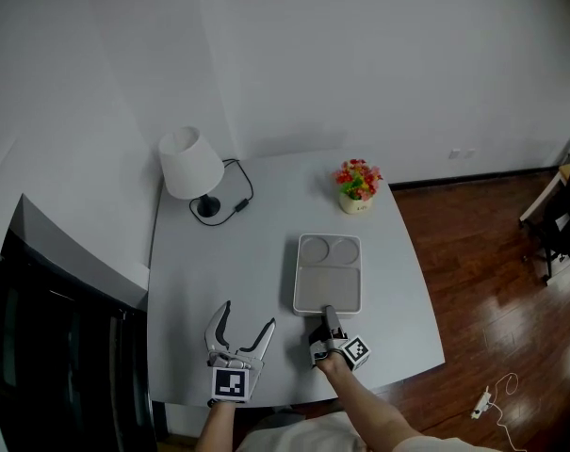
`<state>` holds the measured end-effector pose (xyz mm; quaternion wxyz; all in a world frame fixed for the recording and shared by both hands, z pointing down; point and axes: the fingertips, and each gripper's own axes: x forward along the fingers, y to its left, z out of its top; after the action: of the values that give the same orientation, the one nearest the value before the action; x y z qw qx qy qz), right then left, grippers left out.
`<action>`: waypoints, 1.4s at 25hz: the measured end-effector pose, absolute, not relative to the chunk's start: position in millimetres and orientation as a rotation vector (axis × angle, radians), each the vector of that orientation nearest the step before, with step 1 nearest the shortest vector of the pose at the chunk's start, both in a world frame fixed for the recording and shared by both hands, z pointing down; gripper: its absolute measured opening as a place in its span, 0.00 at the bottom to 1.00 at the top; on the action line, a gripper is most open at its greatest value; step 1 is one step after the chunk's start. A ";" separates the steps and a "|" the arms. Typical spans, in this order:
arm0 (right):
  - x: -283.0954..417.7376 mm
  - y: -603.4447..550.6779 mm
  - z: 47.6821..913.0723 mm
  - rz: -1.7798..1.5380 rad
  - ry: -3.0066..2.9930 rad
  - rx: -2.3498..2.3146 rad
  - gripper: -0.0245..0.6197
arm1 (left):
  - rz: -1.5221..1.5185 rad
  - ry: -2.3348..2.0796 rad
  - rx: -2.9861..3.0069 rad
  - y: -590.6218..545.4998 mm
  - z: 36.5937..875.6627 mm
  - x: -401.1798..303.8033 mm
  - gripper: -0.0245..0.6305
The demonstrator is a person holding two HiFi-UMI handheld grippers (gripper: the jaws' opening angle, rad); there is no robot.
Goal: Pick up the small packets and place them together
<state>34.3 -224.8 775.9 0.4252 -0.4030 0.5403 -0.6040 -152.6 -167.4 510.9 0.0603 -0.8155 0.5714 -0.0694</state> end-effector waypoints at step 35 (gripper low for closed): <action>36.7 -11.9 786.5 -1.565 1.358 -0.995 0.31 | -0.155 1.567 -2.640 -139.6 553.6 -124.0 0.61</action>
<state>36.7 -11.9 786.5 0.4091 -0.3948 0.5391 -0.6213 -124.0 -139.6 553.6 0.0340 -0.8584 0.5094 -0.0504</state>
